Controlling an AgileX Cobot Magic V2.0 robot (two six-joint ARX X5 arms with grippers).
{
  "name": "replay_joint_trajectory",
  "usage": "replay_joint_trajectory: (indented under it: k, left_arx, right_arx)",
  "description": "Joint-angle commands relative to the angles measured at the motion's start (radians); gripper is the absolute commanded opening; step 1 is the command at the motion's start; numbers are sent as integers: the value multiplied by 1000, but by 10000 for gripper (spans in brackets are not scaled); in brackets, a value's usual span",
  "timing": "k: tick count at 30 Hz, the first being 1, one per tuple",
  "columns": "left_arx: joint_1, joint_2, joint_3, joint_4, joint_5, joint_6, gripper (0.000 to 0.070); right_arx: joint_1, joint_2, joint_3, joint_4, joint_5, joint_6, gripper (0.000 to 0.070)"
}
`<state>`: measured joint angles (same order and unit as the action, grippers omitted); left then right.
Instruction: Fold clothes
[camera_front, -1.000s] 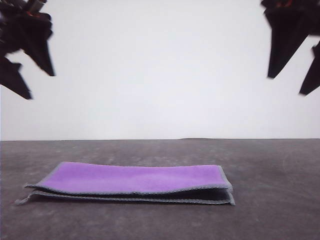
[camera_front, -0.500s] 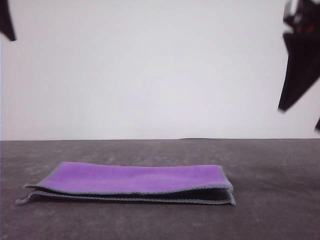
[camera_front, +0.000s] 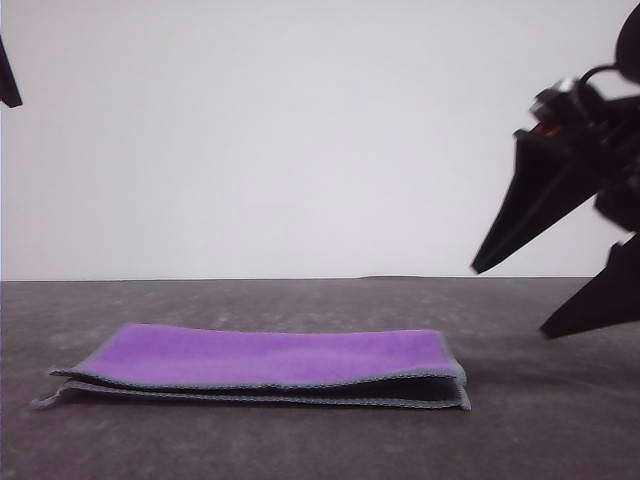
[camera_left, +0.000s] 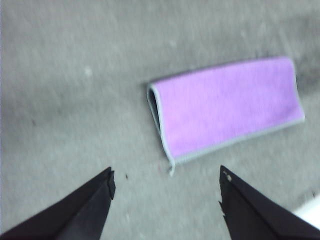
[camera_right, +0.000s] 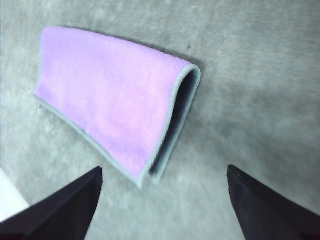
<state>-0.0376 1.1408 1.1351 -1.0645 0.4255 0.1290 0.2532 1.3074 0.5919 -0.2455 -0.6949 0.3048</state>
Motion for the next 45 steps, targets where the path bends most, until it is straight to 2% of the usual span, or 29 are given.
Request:
replay_joint_trajectory:
  k: [1,6,17,26,31,33,35,39,41,45]
  left_arx:
    - [-2,10,6,8,8,-15,406]
    - [-2,10,6,10,9,-15,406]
    - [-2,10,6,13,9,-17,406]
    - [-2,10,6,14,9,-19,406]
    - [-2,10,6,13,9,-19,406]
    - [-2,10,6,13,9,-19,406]
    - [-2,10,6,13,9,-19,406]
    - [-2,10,6,13,9,-19,406]
    - [-2,10,6,13,9,-19,406]
    - [-2,10,6,13,9,-19,406]
  right_arx:
    - [8,50,2,36,-23,47,498]
    - [17,155,3,154,-94,110,496]
    - [45,261,3,219,-114,154,487]
    - [93,268,3,334,-125,243,455]
    - [104,268,3,344,-124,256,448]
    - [107,268,3,346,-125,257,387]
    - [112,268,3,349,-122,256,255]
    - [115,268,3,358,-121,251,98]
    - [117,268,3,358,-121,236,51]
    - [118,268,3,372,-121,226,4]
